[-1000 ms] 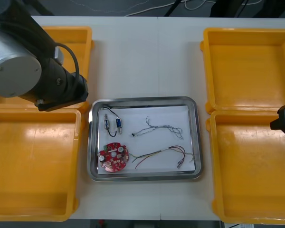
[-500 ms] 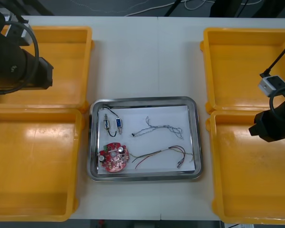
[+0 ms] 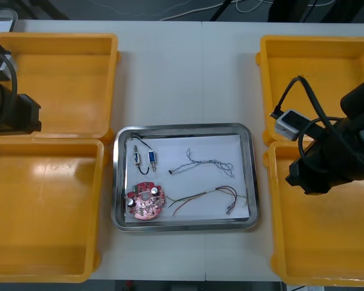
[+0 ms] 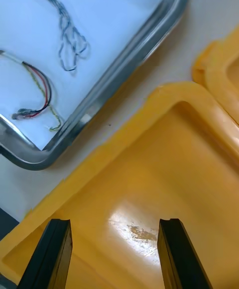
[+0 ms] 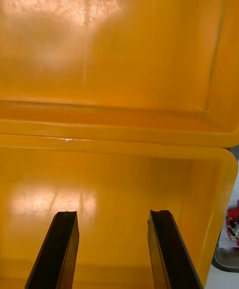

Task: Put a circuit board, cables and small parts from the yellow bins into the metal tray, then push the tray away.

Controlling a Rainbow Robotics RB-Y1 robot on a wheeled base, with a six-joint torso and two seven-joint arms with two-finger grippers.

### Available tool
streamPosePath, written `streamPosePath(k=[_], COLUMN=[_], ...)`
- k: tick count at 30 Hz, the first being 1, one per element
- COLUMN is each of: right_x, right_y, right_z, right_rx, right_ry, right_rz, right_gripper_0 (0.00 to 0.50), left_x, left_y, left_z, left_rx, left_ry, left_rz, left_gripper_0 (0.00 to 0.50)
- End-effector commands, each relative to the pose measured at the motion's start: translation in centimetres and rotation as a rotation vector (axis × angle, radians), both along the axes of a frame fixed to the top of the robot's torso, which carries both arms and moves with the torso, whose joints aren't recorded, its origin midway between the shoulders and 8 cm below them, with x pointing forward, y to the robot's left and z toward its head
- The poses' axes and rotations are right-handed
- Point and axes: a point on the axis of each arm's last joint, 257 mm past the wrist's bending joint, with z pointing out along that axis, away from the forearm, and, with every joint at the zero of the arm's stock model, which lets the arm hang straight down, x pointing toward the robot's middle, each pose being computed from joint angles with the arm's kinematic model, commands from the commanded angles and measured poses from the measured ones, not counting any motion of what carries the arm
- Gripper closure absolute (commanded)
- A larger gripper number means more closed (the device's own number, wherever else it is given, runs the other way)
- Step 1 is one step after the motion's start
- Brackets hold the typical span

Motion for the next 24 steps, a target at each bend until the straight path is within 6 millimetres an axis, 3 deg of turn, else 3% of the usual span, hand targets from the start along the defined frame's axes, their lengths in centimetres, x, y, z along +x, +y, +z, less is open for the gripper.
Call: streamPosePath(k=[1, 8, 13, 24], right_x=[-0.6, -1.5, -1.6, -2.0], right_y=[2.8, 5.0, 8.0, 14.8], right_z=[0.4, -0.7, -1.5, -3.2], right_rx=[-0.064, -0.116, -0.137, -0.157], right_ry=[-0.022, -0.004, -0.015, -0.022], right_rz=[0.194, 0.305, 0.384, 0.541], right_gripper_0=[0.000, 0.000, 0.000, 0.000], left_x=[-1.4, -2.0, -2.1, -2.5], left_y=[2.5, 2.8, 2.4, 1.3], left_z=[0.2, -0.2, 0.0, -0.3], left_rx=[0.048, 0.059, 0.049, 0.016], left_ry=[0.016, 0.022, 0.019, 0.028], left_rz=[0.005, 0.005, -0.001, -0.024], left_gripper_0=[0.086, 0.055, 0.000, 0.000])
